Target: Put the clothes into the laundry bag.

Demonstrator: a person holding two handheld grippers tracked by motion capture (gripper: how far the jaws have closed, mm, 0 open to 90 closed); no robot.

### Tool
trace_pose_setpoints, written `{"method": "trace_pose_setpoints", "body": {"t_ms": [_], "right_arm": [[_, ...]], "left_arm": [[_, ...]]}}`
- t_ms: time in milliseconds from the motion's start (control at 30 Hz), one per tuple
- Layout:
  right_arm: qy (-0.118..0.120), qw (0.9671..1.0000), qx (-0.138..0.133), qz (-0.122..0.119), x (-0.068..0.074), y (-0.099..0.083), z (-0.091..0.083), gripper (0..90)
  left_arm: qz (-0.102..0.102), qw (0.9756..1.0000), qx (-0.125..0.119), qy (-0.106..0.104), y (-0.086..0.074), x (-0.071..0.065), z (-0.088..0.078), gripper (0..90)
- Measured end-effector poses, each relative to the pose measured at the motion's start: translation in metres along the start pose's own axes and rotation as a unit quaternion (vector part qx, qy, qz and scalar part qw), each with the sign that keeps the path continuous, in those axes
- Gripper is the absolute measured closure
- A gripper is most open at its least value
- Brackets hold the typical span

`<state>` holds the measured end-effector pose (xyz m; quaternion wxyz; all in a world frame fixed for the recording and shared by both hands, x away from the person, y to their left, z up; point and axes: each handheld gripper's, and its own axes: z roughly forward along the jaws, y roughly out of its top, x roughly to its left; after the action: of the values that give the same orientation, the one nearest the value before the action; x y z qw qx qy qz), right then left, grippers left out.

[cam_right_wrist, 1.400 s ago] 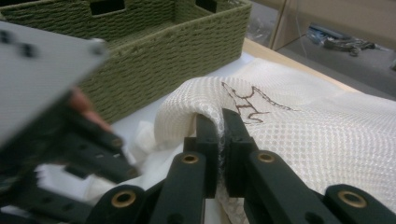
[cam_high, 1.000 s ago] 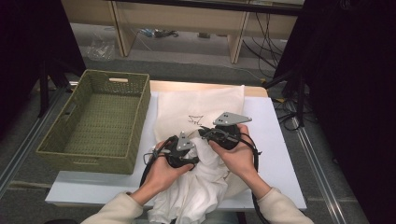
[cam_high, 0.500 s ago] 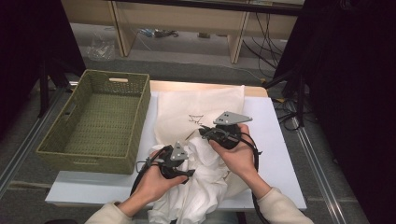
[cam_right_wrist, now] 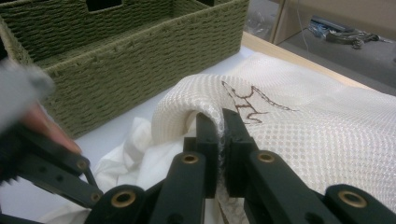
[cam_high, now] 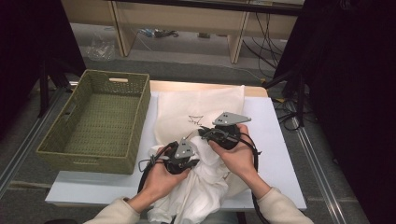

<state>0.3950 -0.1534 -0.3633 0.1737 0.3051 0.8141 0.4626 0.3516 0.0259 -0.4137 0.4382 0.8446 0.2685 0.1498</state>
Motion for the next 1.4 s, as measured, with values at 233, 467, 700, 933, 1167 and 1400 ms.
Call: {"method": "trace_pose_setpoints", "body": {"t_ms": [233,467,700,933,1167,1400], "right_arm": [[-0.003,1.0,0.003,0.003,0.003,-0.001,0.0,87.9],[0.006,0.9998,0.018,0.01,0.006,-0.003,0.004,87.9],[0.004,0.9999,0.008,0.008,-0.001,-0.002,0.001,87.9],[-0.008,0.9999,0.005,0.014,-0.004,-0.001,-0.003,87.8],[-0.007,0.9999,0.002,0.014,-0.002,0.0,-0.002,87.8],[-0.004,0.9998,0.006,0.019,-0.002,-0.001,-0.002,87.8]], "left_arm": [[-0.011,0.9996,-0.018,0.019,0.015,0.01,0.005,86.0],[-0.04,0.9989,-0.001,0.025,0.009,0.027,0.034,84.8],[-0.032,0.9994,-0.003,0.012,0.003,0.022,0.018,56.8],[-0.025,0.9996,-0.007,0.006,-0.017,0.018,-0.023,31.8],[-0.02,0.9987,0.047,0.005,-0.035,0.012,-0.012,33.4],[-0.004,0.997,0.075,-0.014,-0.034,0.006,0.009,66.1]]}}
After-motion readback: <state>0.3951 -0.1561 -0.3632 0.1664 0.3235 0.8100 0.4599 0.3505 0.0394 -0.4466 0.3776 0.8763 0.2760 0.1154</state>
